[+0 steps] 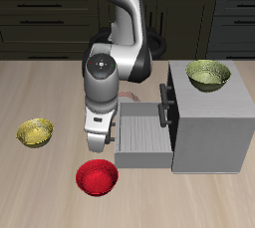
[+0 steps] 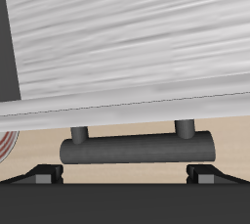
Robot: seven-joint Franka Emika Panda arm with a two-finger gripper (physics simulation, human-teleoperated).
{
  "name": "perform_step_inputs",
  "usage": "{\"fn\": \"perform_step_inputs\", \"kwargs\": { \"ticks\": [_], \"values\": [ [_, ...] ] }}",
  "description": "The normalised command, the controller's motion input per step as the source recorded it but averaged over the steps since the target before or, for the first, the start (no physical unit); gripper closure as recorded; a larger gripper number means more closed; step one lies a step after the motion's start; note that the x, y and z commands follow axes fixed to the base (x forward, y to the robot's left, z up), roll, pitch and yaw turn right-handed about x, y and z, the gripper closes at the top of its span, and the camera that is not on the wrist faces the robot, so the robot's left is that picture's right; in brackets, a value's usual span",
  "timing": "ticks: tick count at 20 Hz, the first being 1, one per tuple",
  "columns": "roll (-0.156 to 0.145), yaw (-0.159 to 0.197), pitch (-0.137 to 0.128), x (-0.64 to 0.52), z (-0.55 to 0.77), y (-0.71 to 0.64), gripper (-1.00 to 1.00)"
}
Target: Close the bottom drawer of the white cabinet
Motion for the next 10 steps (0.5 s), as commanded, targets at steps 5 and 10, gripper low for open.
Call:
{"fn": "perform_step_inputs", "kwargs": {
  "ticks": [5,10],
  "values": [
    [0.032,0.005,-0.069,0.05,0.26,0.16,-1.00],
    [0.032,-0.012,-0.051,0.08,0.22,0.13,-1.00]
  ]
}}
